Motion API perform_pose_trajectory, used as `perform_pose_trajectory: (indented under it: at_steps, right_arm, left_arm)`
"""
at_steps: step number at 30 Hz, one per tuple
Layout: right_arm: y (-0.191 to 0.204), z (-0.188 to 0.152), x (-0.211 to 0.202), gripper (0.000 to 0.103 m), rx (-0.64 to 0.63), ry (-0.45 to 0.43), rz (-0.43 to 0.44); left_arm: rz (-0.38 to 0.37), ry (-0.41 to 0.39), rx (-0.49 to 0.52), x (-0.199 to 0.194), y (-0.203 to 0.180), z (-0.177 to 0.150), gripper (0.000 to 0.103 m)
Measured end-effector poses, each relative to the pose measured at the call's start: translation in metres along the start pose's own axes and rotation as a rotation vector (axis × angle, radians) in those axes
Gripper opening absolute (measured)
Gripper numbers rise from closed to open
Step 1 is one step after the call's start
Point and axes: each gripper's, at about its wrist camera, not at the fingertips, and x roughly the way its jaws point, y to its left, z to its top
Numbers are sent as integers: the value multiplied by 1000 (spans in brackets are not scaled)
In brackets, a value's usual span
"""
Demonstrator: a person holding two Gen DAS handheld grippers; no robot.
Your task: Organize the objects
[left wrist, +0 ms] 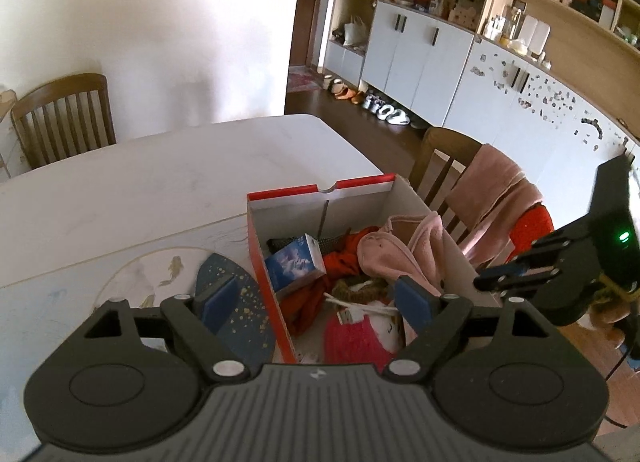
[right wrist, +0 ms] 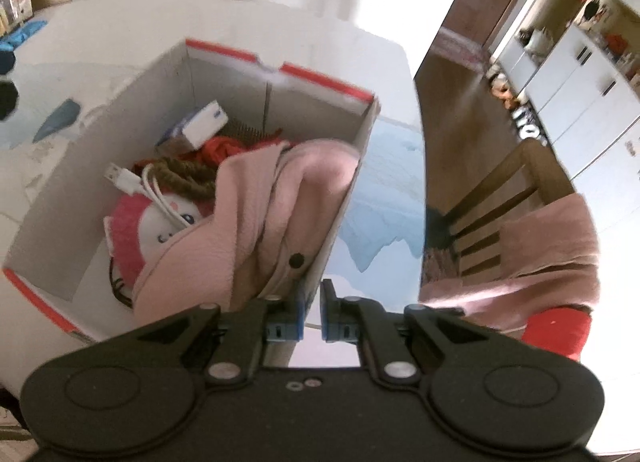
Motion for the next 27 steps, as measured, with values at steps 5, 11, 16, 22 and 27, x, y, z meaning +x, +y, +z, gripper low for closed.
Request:
perform_pose_trajectory:
  at_steps: [5, 11, 16, 22, 27]
  right_arm:
    - [2, -5, -22, 6, 90, -47, 9]
    - [16, -17, -46, 12, 200, -117, 32]
    - [26, -29, -61, 15, 279, -170, 47]
    - [40, -41, -81, 27, 332, -247, 52]
    - [52, -47, -98, 43, 353, -320, 65]
  left_arm:
    - [-19, -10, 17, -10, 4, -9, 85]
    - [-37, -7, 19, -19, 13, -24, 91]
    - [-65, -15, 17, -25, 19, -37, 99]
    - [-81, -43, 11, -38, 23, -49, 102]
    - [-77, -70, 17, -49, 25, -55, 103]
